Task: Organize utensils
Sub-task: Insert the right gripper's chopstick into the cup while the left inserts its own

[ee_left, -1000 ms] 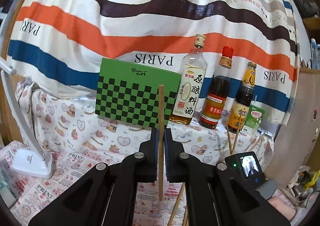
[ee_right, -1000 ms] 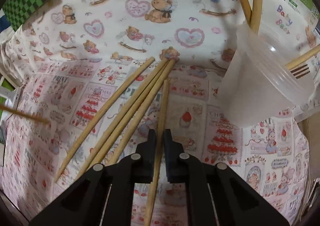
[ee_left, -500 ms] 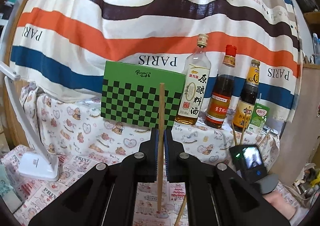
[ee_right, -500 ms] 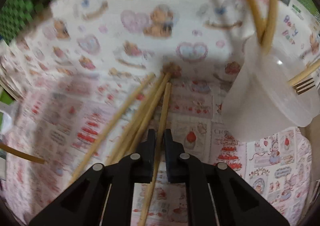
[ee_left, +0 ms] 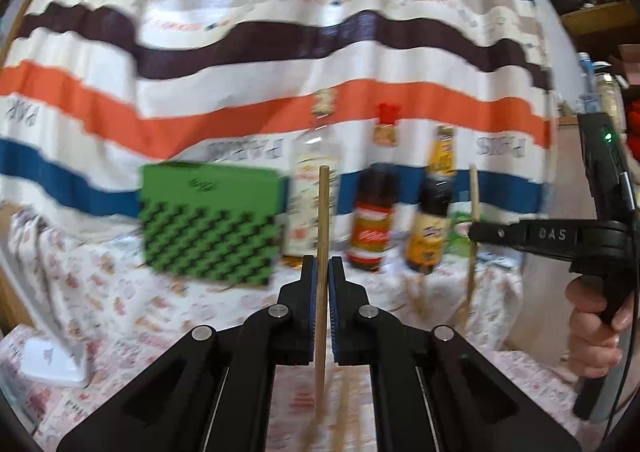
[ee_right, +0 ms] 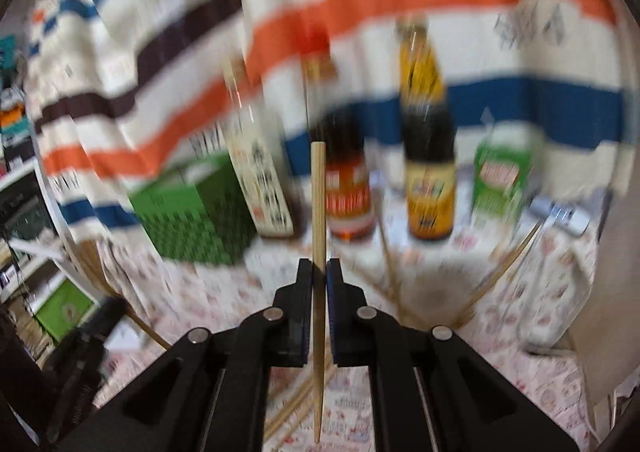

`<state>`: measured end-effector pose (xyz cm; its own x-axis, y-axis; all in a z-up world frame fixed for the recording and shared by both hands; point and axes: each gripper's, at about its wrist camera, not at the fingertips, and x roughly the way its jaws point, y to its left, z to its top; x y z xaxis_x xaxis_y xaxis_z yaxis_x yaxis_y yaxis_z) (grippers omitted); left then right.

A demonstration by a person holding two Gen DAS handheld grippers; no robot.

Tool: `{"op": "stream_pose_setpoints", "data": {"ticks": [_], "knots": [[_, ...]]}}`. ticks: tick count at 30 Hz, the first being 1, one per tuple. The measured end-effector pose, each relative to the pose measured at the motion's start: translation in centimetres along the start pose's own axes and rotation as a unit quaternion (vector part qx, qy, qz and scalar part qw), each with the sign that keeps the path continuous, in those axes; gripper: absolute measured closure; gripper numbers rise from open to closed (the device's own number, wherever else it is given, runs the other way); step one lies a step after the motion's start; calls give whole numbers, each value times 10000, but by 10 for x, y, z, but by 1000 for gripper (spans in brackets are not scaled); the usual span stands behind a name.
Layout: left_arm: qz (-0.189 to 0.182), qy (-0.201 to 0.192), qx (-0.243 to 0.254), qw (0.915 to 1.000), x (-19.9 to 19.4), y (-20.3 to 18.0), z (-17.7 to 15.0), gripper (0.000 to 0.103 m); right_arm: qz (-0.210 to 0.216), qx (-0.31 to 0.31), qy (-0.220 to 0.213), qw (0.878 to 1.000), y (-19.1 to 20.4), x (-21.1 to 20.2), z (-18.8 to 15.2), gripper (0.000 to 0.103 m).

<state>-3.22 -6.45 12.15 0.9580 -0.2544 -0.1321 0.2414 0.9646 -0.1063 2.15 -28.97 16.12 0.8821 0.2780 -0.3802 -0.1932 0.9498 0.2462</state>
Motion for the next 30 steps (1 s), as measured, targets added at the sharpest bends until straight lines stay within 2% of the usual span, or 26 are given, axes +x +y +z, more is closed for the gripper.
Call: {"op": "stream_pose_setpoints", "data": {"ticks": [2, 4, 5, 9, 12, 13, 14, 15, 17, 20, 24, 28, 30], "knots": [[-358, -181, 124, 9991, -1, -18, 11, 98, -41, -8, -368, 9993, -7, -16, 8, 97], [-1149, -373, -45, 9927, 0, -27, 22, 98, -57, 6, -567, 9984, -17, -25, 16, 97], [-1314, -374, -62, 9906, 4, -33, 27, 98, -85, 89, -757, 9971, -25, -29, 19, 97], [-1464, -269, 21, 9889, 32, -62, 45, 98, -272, 347, -1631, 9856, -49, -44, 18, 97], [-1324, -397, 184, 9902, 52, -84, 56, 98, -1023, 529, -2315, 9660, -65, -55, 14, 97], [-1298, -491, 232, 9901, 56, -89, 60, 98, -1106, 618, -2490, 9602, -70, -58, 13, 97], [-1300, -585, 241, 9895, 62, -94, 65, 98, -943, 685, -2584, 9590, -78, -59, 12, 97], [-1294, -620, 210, 9894, 67, -98, 70, 98, -825, 730, -2564, 9603, -84, -57, 12, 97], [-1289, -620, 185, 9895, 82, -106, 77, 98, -910, 845, -2530, 9595, -92, -48, 10, 97], [-1060, -586, 297, 9922, 107, -119, 77, 98, -933, 921, -2403, 9618, -99, -28, 4, 97], [-1103, -260, 347, 9930, 139, -130, 63, 98, -1021, 945, -2188, 9658, -106, -3, -12, 97], [-1135, -279, 375, 9924, 152, -141, 51, 98, -1218, 832, -1840, 9718, -112, 19, -18, 97], [-1173, -222, 355, 9922, 159, -142, 44, 98, -1037, 920, -1506, 9788, -121, 29, -16, 97]]}}
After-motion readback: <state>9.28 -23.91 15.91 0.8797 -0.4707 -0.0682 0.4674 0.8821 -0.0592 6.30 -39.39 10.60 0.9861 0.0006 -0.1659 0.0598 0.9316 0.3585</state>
